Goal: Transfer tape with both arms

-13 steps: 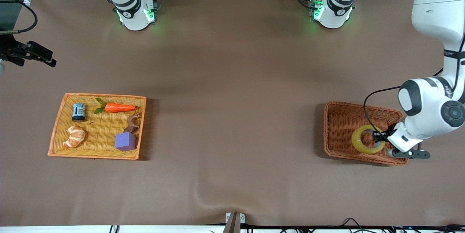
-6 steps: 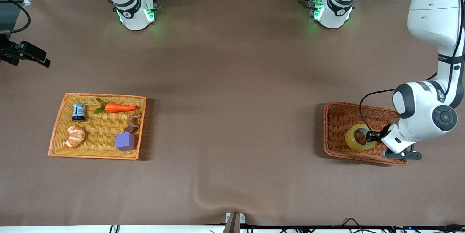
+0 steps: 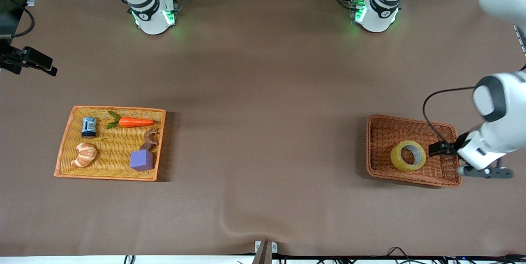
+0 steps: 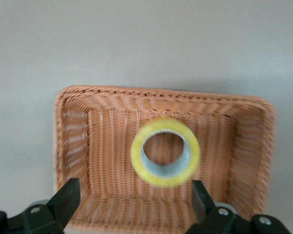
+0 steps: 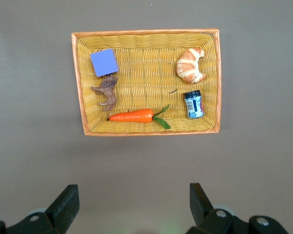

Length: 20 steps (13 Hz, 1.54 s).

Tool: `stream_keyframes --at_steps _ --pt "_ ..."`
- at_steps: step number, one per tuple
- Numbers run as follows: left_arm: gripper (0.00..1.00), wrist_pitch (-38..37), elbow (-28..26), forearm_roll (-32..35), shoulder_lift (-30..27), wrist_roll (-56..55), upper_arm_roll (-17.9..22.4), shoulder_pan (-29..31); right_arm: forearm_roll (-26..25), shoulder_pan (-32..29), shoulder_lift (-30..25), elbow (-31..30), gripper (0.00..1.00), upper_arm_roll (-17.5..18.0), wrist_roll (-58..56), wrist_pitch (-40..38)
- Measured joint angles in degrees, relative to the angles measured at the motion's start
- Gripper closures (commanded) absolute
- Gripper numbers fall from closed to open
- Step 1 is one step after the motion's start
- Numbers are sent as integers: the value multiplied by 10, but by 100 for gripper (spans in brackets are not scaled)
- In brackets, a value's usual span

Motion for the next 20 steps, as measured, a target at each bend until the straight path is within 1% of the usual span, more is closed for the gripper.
stream_keyframes --at_steps 2,5,9,12,16,20 --pt "0 -56 17 0 -47 -2 0 0 0 0 0 0 0 0 0 0" --pt "0 -138 23 0 -118 -40 -4 -4 0 0 0 -1 0 0 0 0" --pt "0 -238 22 0 -189 -123 -38 -11 0 0 0 -2 0 0 0 0" --pt "0 -261 20 0 -209 -141 -25 -37 0 0 0 -3 0 0 0 0" --pt "0 -293 17 -7 -221 -141 -20 -39 0 0 0 -4 0 0 0 0" --pt "0 -301 16 -7 -235 -141 -20 -47 0 0 0 -5 0 0 0 0"
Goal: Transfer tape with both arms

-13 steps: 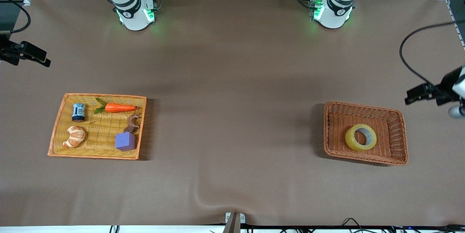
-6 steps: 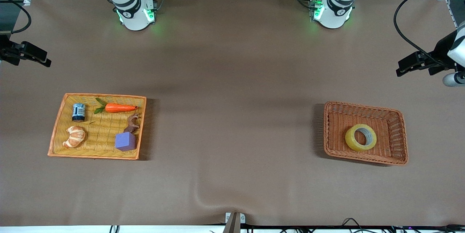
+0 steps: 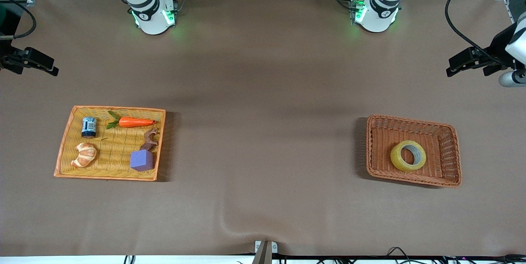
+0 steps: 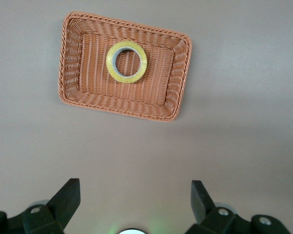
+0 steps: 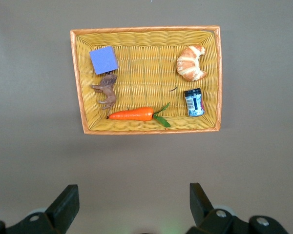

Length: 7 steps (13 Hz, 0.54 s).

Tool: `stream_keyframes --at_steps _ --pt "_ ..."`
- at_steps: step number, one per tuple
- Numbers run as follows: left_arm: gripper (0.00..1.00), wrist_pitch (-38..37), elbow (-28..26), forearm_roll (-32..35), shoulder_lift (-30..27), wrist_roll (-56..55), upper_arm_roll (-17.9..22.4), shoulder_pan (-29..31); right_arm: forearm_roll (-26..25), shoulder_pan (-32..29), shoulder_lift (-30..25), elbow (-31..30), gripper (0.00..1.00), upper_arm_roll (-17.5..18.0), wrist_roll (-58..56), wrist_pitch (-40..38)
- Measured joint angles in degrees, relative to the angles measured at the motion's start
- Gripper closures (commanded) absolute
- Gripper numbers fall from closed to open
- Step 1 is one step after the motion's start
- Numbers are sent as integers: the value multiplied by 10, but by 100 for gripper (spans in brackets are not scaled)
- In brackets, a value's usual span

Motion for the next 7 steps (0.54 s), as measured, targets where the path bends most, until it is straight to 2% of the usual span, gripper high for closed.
stream_keyframes --at_steps 4,7 --pt "0 -1 6 44 -8 12 -1 0 0 0 0 0 0 0 0 0" --pt "0 -1 6 44 -5 12 -1 0 0 0 0 0 0 0 0 0"
